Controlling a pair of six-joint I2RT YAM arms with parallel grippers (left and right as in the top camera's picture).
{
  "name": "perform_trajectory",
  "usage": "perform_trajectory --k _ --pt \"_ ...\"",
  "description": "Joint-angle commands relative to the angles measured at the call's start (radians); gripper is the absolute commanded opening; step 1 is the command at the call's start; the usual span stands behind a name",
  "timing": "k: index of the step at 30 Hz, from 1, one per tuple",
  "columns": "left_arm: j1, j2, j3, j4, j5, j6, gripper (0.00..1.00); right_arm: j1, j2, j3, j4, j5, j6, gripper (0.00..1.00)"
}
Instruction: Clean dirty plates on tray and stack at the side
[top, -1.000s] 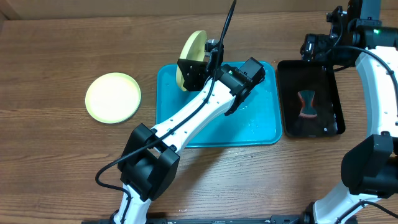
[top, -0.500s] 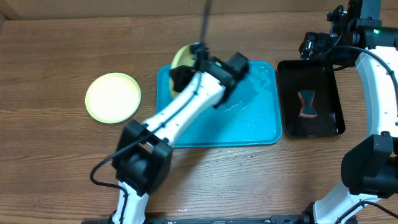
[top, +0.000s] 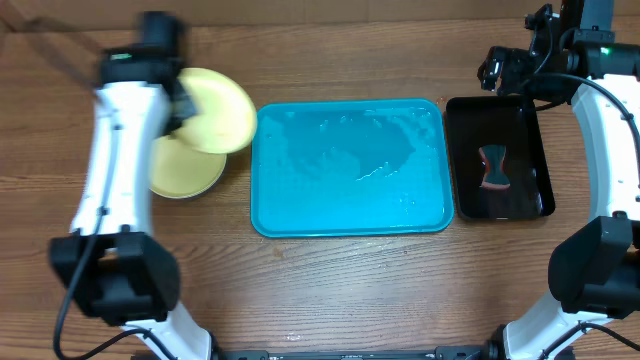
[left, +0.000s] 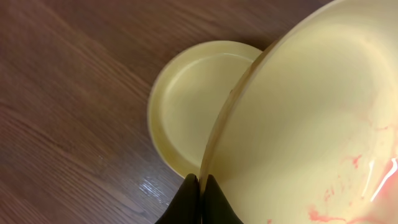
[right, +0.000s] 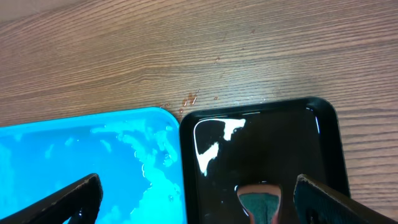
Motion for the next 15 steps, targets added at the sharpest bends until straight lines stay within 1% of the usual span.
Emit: perform_trajectory --k 1,3,5,11,15 --pt "0.150 0.012 -0.043 0.014 0.201 0.068 0.04 -0.005 -0.014 0.028 0.005 -0.010 -0.001 1.00" --pt "0.221 0.013 -0.095 0.041 0.209 0.067 0.05 -0.005 -0.014 0.028 0.005 -0.010 -0.002 1.00" --pt "0.258 0.013 -0.146 0.076 0.200 0.071 0.04 -0.005 -0.014 0.028 0.010 -0.010 -0.002 1.00" --pt "0.264 0.013 -0.326 0.246 0.156 0.071 0.04 -0.005 -0.014 0.028 0.015 -0.010 -0.004 1.00" --pt "0.264 0.013 -0.430 0.370 0.156 0.032 0.04 -0.005 -0.014 0.028 0.014 -0.010 -0.005 1.00"
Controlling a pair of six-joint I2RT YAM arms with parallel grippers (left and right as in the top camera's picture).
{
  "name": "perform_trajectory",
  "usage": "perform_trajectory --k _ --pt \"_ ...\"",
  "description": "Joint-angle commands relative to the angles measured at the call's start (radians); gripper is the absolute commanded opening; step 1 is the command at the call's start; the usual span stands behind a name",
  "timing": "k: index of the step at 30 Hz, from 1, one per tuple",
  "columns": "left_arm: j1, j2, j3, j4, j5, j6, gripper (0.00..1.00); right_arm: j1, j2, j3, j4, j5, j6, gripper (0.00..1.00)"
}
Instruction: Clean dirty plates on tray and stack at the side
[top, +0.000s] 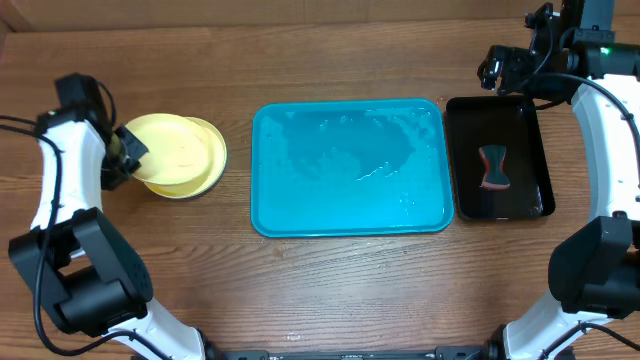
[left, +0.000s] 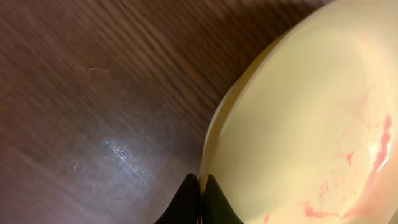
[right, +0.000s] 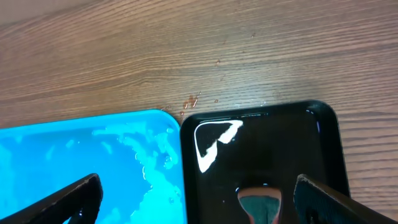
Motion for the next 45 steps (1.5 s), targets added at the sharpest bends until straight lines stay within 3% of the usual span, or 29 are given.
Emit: perform_trajectory --k 1,4,6,9,10,11,16,20,29,34,35,38,45 --pt "-0.006 0.006 -0.075 0.067 0.006 -0.017 0.04 -0.005 -0.014 0.028 0.004 -0.009 -0.003 1.00" --pt "-0.006 0.006 -0.108 0.112 -0.001 -0.024 0.06 -0.005 -0.014 0.028 0.002 -0.009 -0.003 1.00" --pt "-0.006 0.006 -0.113 0.118 -0.001 -0.024 0.19 -0.005 -0.014 0.028 0.002 -0.009 -0.003 1.00" --pt "-0.007 0.006 -0.113 0.117 -0.001 -0.023 0.57 -0.005 -0.014 0.028 0.001 -0.009 -0.003 1.00" --pt "-0.007 0.006 -0.113 0.116 0.000 -0.023 0.74 -0.005 -0.014 0.028 0.000 -0.009 -0.003 1.00" --pt "-0.007 0.006 -0.110 0.111 0.000 -0.018 1.00 -0.005 -0.014 0.028 -0.001 -0.009 -0.003 1.00" --pt "-0.014 -0.020 -0.018 0.005 -0.032 -0.008 1.00 -0.005 -0.048 0.029 -0.017 -0.004 -0.004 1.00" --pt "-0.081 -0.138 0.067 -0.062 -0.127 -0.003 1.00 -0.005 -0.122 0.029 -0.042 0.041 -0.003 1.00" --pt "-0.269 -0.463 -0.005 -0.034 -0.247 0.003 1.00 0.002 -0.325 -0.049 -0.066 0.112 -0.056 1.00" --pt "-0.278 -0.631 -0.237 0.114 -0.257 -0.016 1.00 0.002 -0.524 -0.312 0.137 0.155 -0.056 1.00" --pt "-0.278 -0.706 -0.353 0.215 -0.257 -0.017 1.00 0.001 -0.644 -0.484 0.274 0.166 -0.056 1.00" --pt "-0.278 -0.801 -0.518 0.368 -0.254 -0.019 1.00 -0.010 -0.780 -0.708 0.457 0.169 -0.048 1.00" --pt "-0.277 -0.855 -0.768 0.582 -0.253 -0.023 1.00 -0.029 -0.848 -1.001 0.659 0.169 -0.048 1.00"
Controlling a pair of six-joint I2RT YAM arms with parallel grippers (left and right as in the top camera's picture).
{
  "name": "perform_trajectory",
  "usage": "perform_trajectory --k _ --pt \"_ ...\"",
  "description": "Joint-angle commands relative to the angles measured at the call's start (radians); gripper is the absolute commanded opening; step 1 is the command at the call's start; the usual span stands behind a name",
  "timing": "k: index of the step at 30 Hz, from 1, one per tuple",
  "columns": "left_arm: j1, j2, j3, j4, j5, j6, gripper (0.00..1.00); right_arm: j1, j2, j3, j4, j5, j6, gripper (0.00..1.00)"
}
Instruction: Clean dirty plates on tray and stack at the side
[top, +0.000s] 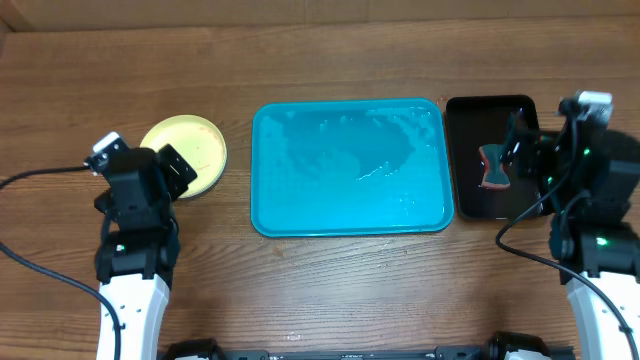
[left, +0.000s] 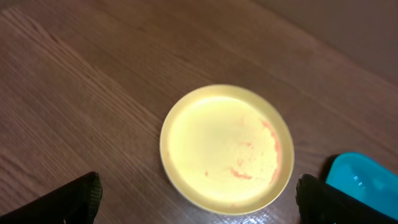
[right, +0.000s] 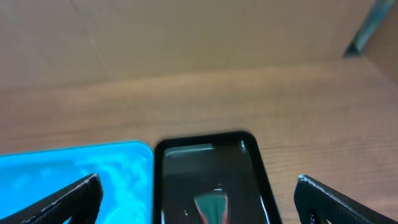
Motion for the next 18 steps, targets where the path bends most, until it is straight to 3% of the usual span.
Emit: perform_trajectory --k 1,5,9,14,18 --pt "0.003 -0.014 -0.114 0.081 -0.016 -0.014 1.00 -0.010 0.023 -0.071 0.016 0.024 -0.001 1.00" --pt "0.005 -0.014 -0.232 0.200 0.032 -0.014 1.00 -0.010 0.090 -0.076 -0.034 0.120 -0.004 1.00" --pt "0.006 -0.018 -0.325 0.293 0.071 -0.025 1.00 -0.010 0.132 -0.083 -0.069 0.043 0.000 1.00" --pt "0.005 -0.052 -0.378 0.339 0.169 -0.108 1.00 -0.010 0.061 -0.180 0.084 -0.120 0.000 1.00" --pt "0.005 -0.058 -0.420 0.364 0.166 -0.154 1.00 -0.010 -0.006 -0.322 0.227 -0.163 0.007 1.00"
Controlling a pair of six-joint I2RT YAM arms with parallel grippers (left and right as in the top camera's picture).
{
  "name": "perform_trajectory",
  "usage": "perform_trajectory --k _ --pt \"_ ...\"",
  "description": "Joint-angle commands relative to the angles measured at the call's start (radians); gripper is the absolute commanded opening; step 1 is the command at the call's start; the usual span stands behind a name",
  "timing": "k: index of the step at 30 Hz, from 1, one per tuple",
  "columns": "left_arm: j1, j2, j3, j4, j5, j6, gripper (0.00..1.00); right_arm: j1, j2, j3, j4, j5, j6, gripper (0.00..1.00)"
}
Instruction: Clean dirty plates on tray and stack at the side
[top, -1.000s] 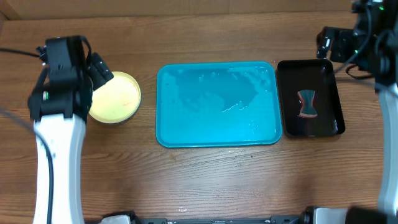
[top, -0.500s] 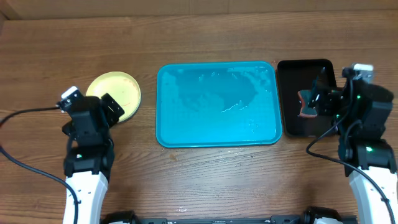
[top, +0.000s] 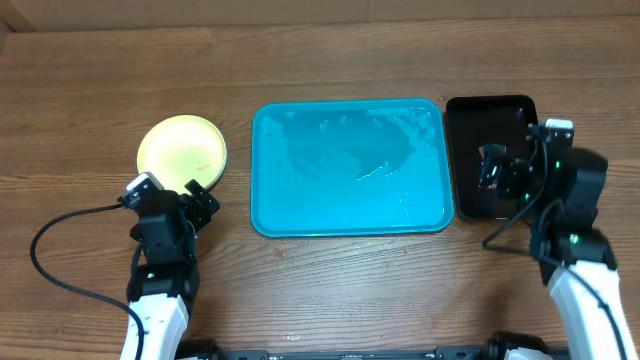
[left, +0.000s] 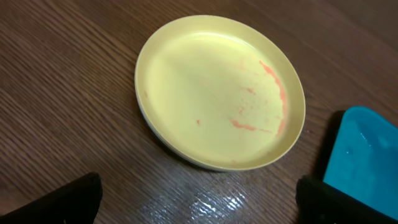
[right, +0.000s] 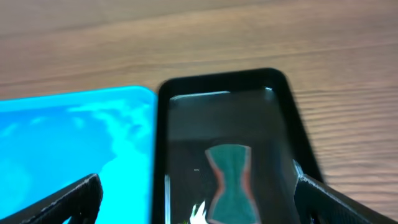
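Note:
The yellow plates (top: 182, 150) sit stacked on the table left of the wet blue tray (top: 348, 168), which holds no plates. In the left wrist view the top plate (left: 217, 90) carries faint red smears. My left gripper (top: 170, 197) is open just near of the stack, holding nothing; its fingertips (left: 68, 199) show at the frame's lower corners. My right gripper (top: 503, 170) is open over the black tray (top: 497, 120), above the green sponge (right: 230, 180), which lies flat in it.
The black tray (right: 180, 124) stands right of the blue tray (right: 74, 143), almost touching it. A corner of the blue tray (left: 367, 162) lies right of the plates. A wet patch (left: 217, 202) shines on the wood near the stack.
Both arms have drawn further back toward the near edge of the table. The plate stack, the trays and the sponge have not moved. Both grippers stay open.
My left gripper was shut on the rim of a smeared yellow plate, tilted over another plate at the left. Then the plate was low over that one, still gripped. Later it lay stacked, released. The right gripper moved from the back to the near side.

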Motion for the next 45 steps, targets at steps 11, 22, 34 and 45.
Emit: perform_trajectory --k 11,22,34,45 --pt "0.004 -0.018 -0.263 0.257 0.085 -0.119 1.00 -0.003 -0.081 -0.178 0.187 -0.093 0.136 1.00" --pt "0.004 -0.016 -0.393 0.386 0.105 -0.119 1.00 -0.003 -0.082 -0.179 0.207 -0.131 0.185 1.00" --pt "0.004 -0.014 -0.393 0.249 0.104 -0.119 1.00 -0.003 -0.081 -0.179 0.193 -0.014 0.184 1.00" --pt "0.004 -0.014 -0.393 0.249 0.104 -0.119 0.99 -0.003 -0.081 -0.179 0.190 -0.003 0.184 1.00"
